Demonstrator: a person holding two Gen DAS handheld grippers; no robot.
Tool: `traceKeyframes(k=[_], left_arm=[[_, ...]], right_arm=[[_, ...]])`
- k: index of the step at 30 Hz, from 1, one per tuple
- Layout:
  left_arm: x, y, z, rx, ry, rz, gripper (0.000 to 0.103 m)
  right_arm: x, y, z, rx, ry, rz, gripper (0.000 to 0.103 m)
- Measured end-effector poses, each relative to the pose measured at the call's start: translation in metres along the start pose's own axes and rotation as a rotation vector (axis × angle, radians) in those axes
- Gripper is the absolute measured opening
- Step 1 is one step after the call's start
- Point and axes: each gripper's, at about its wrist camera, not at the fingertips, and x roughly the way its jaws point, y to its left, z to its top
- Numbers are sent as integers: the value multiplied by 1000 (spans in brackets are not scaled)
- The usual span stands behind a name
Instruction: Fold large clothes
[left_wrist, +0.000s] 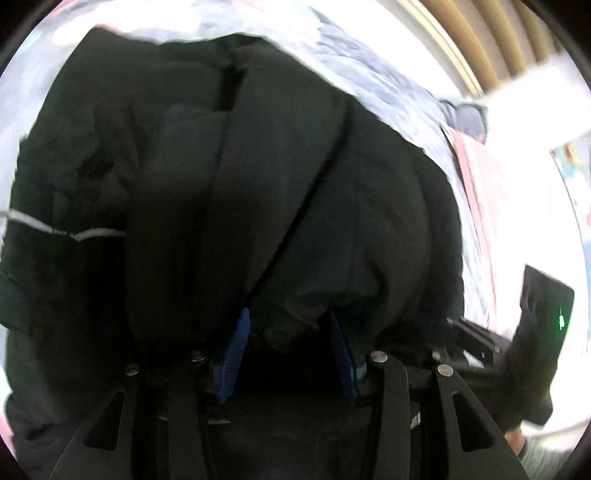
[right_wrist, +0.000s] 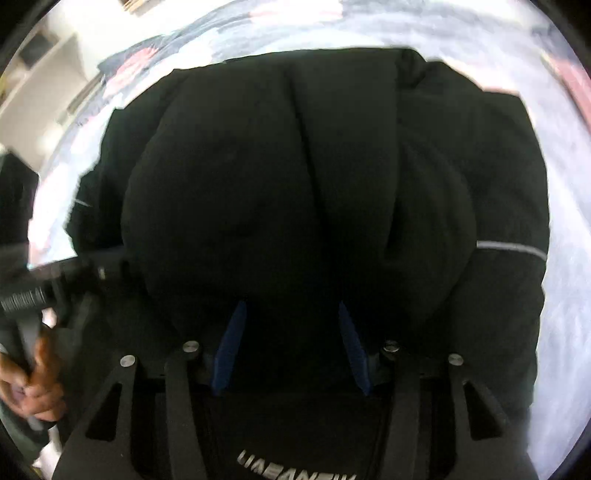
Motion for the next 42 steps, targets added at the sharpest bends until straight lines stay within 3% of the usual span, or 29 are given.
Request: traceKeyframes(k=[3,5,7,9,11,13,16,18,23,26,30,35,37,39,42], left_arm=[[-17,-13,0,33,18,6,45],[-38,-20,-2,42,4,-38,45],[-65,-24,-4,48,-48,-85,45],[-81,-22,-7,30,-87,-88,45],[-81,-16,-8,8,-92,-86,45],[-65,-9,-10,-3,-51,-47,45],[-31,2,-15,26,-17,56,45],[-16,12,-18,-28,-12,30,45],[-18,1,-19,30,4,68,46],[-41,-13,-20,53,-2,87,45],[-87,-26,-46,39,-58,51,45],[-149,0,-99,-11,-104,70,46],[-177,15,-119,-48,-131,84,46],[-198,54,-141,-98,-146,93,46],[-218,86,-169,-200,-151,136,46]], right_arm=[[-14,1,7,-12,27,27,54],[-36,1,9,-13,4,34,54],[-70,8,10,-45,-90,-13,59],[-91,19,10,-104,-173,-96,65],[-97,28,9,-127,-207,-111,67],[-83,29,4,-127,-177,-81,67],[-39,21,-8,-104,-64,-59,66],[-19,17,-12,-72,-26,-57,64],[-23,22,-13,-60,-27,-83,63],[-37,24,-17,-47,-24,-81,64],[-72,15,-41,10,-37,-38,65],[-98,-9,-92,98,9,-47,65],[-109,-20,-111,159,24,-25,66],[-121,-30,-127,215,20,-7,66],[-133,-45,-152,261,10,-24,68]])
